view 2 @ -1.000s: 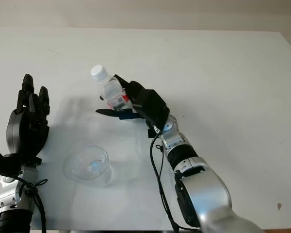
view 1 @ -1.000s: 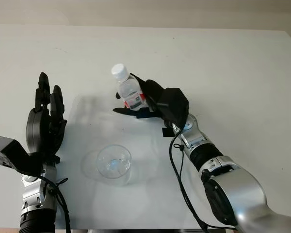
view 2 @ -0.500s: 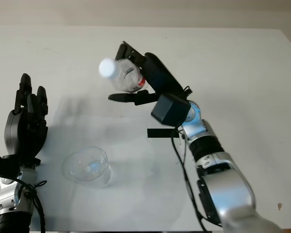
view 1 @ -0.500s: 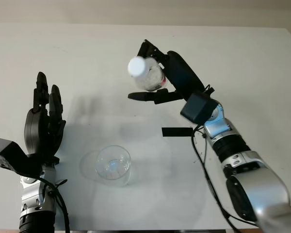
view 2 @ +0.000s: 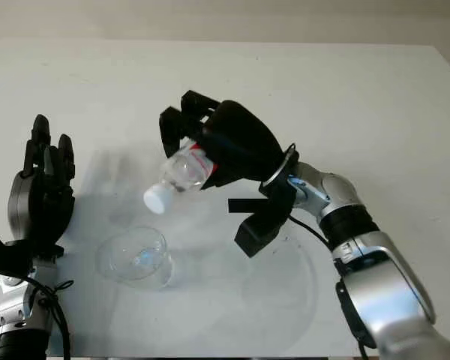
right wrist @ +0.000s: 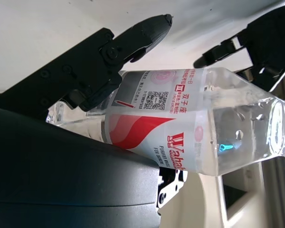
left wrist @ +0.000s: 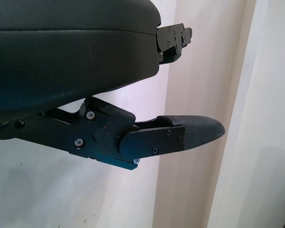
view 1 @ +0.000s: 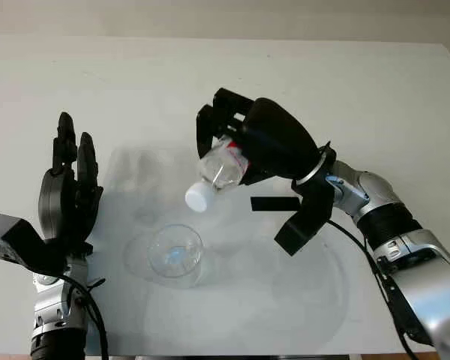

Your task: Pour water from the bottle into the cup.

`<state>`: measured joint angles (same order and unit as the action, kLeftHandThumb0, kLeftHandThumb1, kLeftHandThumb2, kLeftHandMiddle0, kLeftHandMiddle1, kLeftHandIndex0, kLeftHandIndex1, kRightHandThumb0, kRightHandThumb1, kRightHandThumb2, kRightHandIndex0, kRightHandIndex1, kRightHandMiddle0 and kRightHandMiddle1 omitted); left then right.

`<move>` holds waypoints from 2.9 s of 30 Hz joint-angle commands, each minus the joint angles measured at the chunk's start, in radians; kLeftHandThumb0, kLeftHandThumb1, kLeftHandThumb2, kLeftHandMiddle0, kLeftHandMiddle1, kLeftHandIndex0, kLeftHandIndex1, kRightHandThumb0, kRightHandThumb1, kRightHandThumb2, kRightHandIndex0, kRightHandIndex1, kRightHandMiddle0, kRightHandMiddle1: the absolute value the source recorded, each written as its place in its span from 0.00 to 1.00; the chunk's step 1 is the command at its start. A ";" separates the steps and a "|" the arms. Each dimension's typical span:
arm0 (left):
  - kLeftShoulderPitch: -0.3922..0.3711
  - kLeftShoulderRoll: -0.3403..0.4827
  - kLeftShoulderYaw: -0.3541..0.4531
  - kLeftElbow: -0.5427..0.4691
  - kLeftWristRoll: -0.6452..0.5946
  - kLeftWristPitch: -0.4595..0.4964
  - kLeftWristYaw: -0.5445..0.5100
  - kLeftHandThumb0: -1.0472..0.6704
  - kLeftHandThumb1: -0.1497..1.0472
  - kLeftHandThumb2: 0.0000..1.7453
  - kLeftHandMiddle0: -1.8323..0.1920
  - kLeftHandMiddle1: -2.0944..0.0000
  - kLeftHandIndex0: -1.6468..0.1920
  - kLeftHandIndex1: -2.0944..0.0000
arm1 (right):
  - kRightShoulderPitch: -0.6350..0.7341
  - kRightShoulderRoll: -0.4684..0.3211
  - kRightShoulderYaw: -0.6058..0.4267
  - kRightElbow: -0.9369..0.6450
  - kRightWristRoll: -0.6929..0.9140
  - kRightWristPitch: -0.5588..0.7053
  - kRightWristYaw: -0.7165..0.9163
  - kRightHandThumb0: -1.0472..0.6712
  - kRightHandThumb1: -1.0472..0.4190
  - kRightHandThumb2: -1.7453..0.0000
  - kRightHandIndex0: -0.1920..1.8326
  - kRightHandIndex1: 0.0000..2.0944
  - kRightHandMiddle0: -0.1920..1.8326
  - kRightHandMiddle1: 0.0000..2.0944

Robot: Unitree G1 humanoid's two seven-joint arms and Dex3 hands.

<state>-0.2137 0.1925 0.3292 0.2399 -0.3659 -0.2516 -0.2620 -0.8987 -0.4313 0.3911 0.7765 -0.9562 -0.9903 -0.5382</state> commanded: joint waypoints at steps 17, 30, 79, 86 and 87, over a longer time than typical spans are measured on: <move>0.009 -0.016 -0.006 0.022 0.010 0.006 0.007 0.18 1.00 0.28 0.98 0.97 0.98 0.97 | -0.022 -0.020 0.060 -0.110 -0.031 0.021 -0.099 0.31 0.00 0.90 0.69 1.00 0.61 1.00; -0.011 -0.021 -0.001 0.061 -0.001 -0.005 -0.011 0.18 1.00 0.28 0.98 0.97 0.98 0.98 | -0.008 -0.048 0.106 -0.268 -0.210 0.206 -0.236 0.30 0.00 0.92 0.70 1.00 0.61 1.00; -0.018 -0.026 -0.004 0.081 0.016 -0.037 -0.004 0.18 1.00 0.28 0.98 0.97 0.98 0.97 | -0.039 -0.070 0.201 -0.228 -0.168 0.240 -0.316 0.29 0.00 0.92 0.69 1.00 0.57 0.98; -0.020 -0.027 -0.001 0.087 0.013 -0.036 -0.001 0.17 1.00 0.28 0.97 0.97 0.97 0.97 | -0.020 -0.002 0.117 -0.099 0.129 0.148 -0.122 0.38 0.00 0.92 0.72 1.00 0.65 1.00; -0.019 -0.026 -0.002 0.088 0.012 -0.038 -0.006 0.17 1.00 0.28 0.97 0.97 0.98 0.97 | -0.016 0.010 0.097 -0.076 0.192 0.137 -0.070 0.39 0.00 0.92 0.73 1.00 0.65 1.00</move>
<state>-0.2630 0.1863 0.3297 0.3040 -0.3523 -0.2830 -0.2652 -0.9224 -0.4344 0.5204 0.6811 -0.8138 -0.8397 -0.6349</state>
